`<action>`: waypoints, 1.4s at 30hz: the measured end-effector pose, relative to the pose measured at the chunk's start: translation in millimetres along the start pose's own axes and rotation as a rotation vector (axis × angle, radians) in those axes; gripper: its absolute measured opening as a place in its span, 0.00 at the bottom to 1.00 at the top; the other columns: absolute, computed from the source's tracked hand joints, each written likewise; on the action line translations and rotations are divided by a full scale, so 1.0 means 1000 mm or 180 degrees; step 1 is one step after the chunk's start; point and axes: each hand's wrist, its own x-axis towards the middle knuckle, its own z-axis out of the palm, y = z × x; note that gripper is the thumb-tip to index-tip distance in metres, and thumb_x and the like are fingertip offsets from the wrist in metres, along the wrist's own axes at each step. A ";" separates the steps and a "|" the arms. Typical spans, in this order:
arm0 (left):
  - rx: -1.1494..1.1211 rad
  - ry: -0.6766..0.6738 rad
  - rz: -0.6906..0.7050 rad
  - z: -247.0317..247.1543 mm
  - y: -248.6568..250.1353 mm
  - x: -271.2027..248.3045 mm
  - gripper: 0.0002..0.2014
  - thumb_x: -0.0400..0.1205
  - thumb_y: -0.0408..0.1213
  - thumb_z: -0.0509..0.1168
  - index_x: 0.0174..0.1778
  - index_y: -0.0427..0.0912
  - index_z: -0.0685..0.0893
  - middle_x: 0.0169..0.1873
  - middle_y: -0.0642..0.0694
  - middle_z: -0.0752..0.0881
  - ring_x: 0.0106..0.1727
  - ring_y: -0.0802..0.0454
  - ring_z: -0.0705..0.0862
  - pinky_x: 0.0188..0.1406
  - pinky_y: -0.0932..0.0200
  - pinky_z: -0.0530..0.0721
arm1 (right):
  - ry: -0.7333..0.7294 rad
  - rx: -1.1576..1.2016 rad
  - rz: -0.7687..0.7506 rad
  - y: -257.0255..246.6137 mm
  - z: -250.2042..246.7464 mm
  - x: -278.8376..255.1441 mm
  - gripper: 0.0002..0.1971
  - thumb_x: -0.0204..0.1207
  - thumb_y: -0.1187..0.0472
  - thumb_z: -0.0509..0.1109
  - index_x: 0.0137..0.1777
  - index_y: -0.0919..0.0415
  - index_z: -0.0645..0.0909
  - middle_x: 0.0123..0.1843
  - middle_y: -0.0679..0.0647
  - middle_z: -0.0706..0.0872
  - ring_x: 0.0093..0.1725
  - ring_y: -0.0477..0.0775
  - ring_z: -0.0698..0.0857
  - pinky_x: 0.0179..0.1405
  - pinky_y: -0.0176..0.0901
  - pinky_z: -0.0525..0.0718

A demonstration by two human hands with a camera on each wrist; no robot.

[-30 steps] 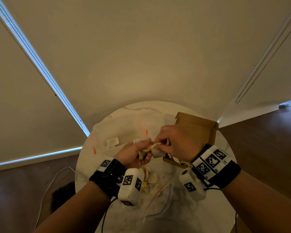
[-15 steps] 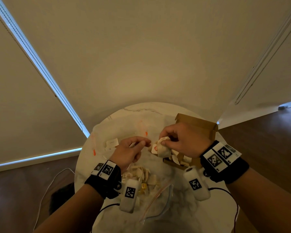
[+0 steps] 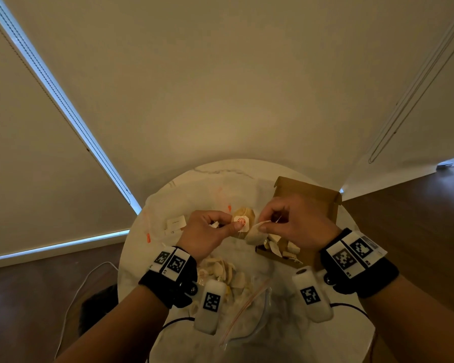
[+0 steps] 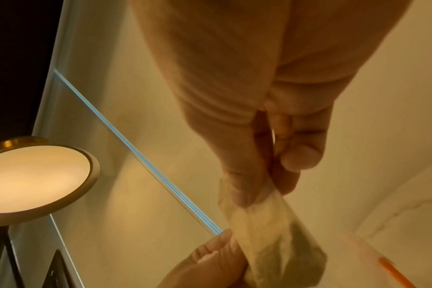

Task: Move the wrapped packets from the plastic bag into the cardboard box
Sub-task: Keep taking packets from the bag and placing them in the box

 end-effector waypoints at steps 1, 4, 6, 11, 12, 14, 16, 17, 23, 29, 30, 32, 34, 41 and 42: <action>0.0027 -0.0062 0.0020 0.000 0.000 0.001 0.05 0.72 0.35 0.79 0.40 0.39 0.93 0.32 0.45 0.90 0.24 0.66 0.77 0.31 0.69 0.72 | -0.0036 0.0161 0.0004 -0.001 0.002 0.000 0.04 0.71 0.61 0.79 0.45 0.54 0.89 0.39 0.47 0.88 0.38 0.44 0.85 0.38 0.34 0.84; 0.0001 -0.0283 0.0171 0.002 0.003 -0.001 0.01 0.73 0.31 0.78 0.39 0.40 0.93 0.29 0.51 0.89 0.26 0.64 0.79 0.31 0.70 0.74 | 0.0066 0.0316 0.0029 -0.001 0.006 0.004 0.18 0.69 0.62 0.80 0.58 0.52 0.85 0.38 0.48 0.86 0.36 0.44 0.84 0.38 0.34 0.84; -0.0029 -0.0382 0.0168 0.003 0.003 -0.001 0.01 0.73 0.31 0.77 0.39 0.39 0.93 0.30 0.48 0.89 0.28 0.60 0.78 0.32 0.66 0.75 | 0.0091 0.0261 0.0093 0.000 0.007 0.007 0.20 0.69 0.61 0.80 0.61 0.50 0.84 0.38 0.47 0.86 0.37 0.42 0.84 0.39 0.33 0.83; -0.0319 -0.0537 -0.0061 0.000 0.005 -0.005 0.02 0.74 0.35 0.76 0.40 0.42 0.93 0.30 0.40 0.84 0.20 0.56 0.66 0.22 0.62 0.67 | 0.0198 0.0044 0.0148 0.000 0.007 0.009 0.05 0.69 0.59 0.80 0.43 0.54 0.89 0.40 0.45 0.86 0.39 0.40 0.83 0.36 0.29 0.81; -0.0398 -0.0507 -0.0065 -0.001 0.004 -0.006 0.02 0.75 0.35 0.75 0.42 0.41 0.92 0.30 0.38 0.83 0.20 0.55 0.65 0.20 0.63 0.66 | 0.0180 0.0116 0.0175 0.000 0.007 0.009 0.04 0.70 0.60 0.80 0.43 0.56 0.89 0.39 0.45 0.87 0.38 0.39 0.84 0.36 0.28 0.81; -0.0488 -0.0522 0.0038 -0.003 0.003 -0.006 0.05 0.78 0.35 0.72 0.44 0.37 0.89 0.28 0.43 0.80 0.20 0.54 0.65 0.20 0.64 0.64 | 0.0099 0.0265 0.0252 0.001 0.007 0.008 0.03 0.70 0.61 0.79 0.42 0.57 0.88 0.36 0.47 0.88 0.34 0.39 0.84 0.34 0.29 0.81; -0.0550 -0.0695 0.0195 -0.005 0.003 -0.007 0.12 0.80 0.42 0.70 0.46 0.35 0.86 0.22 0.48 0.74 0.20 0.53 0.64 0.20 0.64 0.63 | 0.0071 0.0337 0.0334 0.002 0.008 0.009 0.04 0.70 0.62 0.80 0.43 0.57 0.88 0.35 0.48 0.88 0.33 0.42 0.84 0.34 0.34 0.83; -0.0565 -0.0805 0.0229 -0.005 0.004 -0.008 0.16 0.82 0.48 0.68 0.46 0.36 0.87 0.20 0.48 0.72 0.19 0.53 0.64 0.21 0.64 0.63 | 0.0095 0.0388 0.0378 0.003 0.008 0.009 0.06 0.69 0.62 0.80 0.43 0.57 0.86 0.35 0.49 0.88 0.33 0.44 0.85 0.36 0.38 0.84; -0.0908 -0.1036 -0.0456 -0.005 0.013 -0.011 0.41 0.78 0.70 0.48 0.53 0.35 0.90 0.16 0.46 0.69 0.20 0.53 0.64 0.26 0.57 0.57 | 0.0185 0.0592 0.0535 -0.001 0.011 0.010 0.13 0.67 0.63 0.82 0.45 0.57 0.79 0.35 0.57 0.90 0.32 0.50 0.87 0.35 0.41 0.85; -0.1190 -0.1245 -0.0911 -0.007 0.017 -0.007 0.51 0.75 0.72 0.37 0.60 0.29 0.86 0.16 0.49 0.76 0.19 0.54 0.67 0.26 0.58 0.59 | 0.0271 0.0897 0.0583 0.000 0.009 0.009 0.13 0.67 0.66 0.81 0.47 0.62 0.80 0.36 0.60 0.89 0.31 0.49 0.87 0.32 0.35 0.84; -0.1239 -0.1243 -0.0935 -0.008 0.016 -0.006 0.52 0.75 0.73 0.37 0.60 0.30 0.86 0.16 0.47 0.74 0.19 0.53 0.66 0.26 0.57 0.58 | 0.0309 0.0961 0.0576 0.002 0.010 0.009 0.13 0.68 0.65 0.81 0.48 0.61 0.81 0.38 0.60 0.89 0.33 0.50 0.87 0.34 0.36 0.85; -0.1335 -0.1187 -0.0978 -0.007 0.017 -0.006 0.52 0.75 0.74 0.37 0.58 0.30 0.88 0.16 0.44 0.71 0.20 0.51 0.65 0.26 0.56 0.58 | 0.0532 0.0728 0.0353 0.004 0.012 0.010 0.12 0.68 0.60 0.81 0.50 0.56 0.84 0.42 0.55 0.88 0.39 0.48 0.86 0.39 0.37 0.85; -0.1451 -0.1053 -0.1064 -0.005 0.018 -0.005 0.50 0.77 0.73 0.39 0.53 0.31 0.89 0.19 0.43 0.74 0.21 0.51 0.66 0.27 0.57 0.60 | 0.0798 0.0014 -0.0165 -0.001 0.016 0.010 0.11 0.69 0.54 0.80 0.51 0.47 0.86 0.45 0.46 0.83 0.44 0.44 0.81 0.42 0.33 0.79; -0.1704 -0.1055 -0.1178 0.010 0.025 -0.005 0.41 0.78 0.72 0.41 0.39 0.45 0.93 0.36 0.43 0.77 0.26 0.53 0.72 0.32 0.58 0.63 | 0.0564 -0.0870 -0.1151 -0.021 0.043 0.020 0.08 0.71 0.56 0.77 0.51 0.50 0.90 0.47 0.46 0.76 0.47 0.43 0.68 0.41 0.28 0.65; -0.1689 -0.1088 -0.1153 0.010 0.025 -0.006 0.42 0.78 0.72 0.42 0.39 0.43 0.92 0.35 0.42 0.77 0.25 0.53 0.71 0.30 0.58 0.63 | 0.0553 -0.0825 -0.1121 -0.021 0.044 0.021 0.06 0.71 0.57 0.77 0.48 0.52 0.90 0.46 0.47 0.76 0.47 0.44 0.69 0.41 0.28 0.65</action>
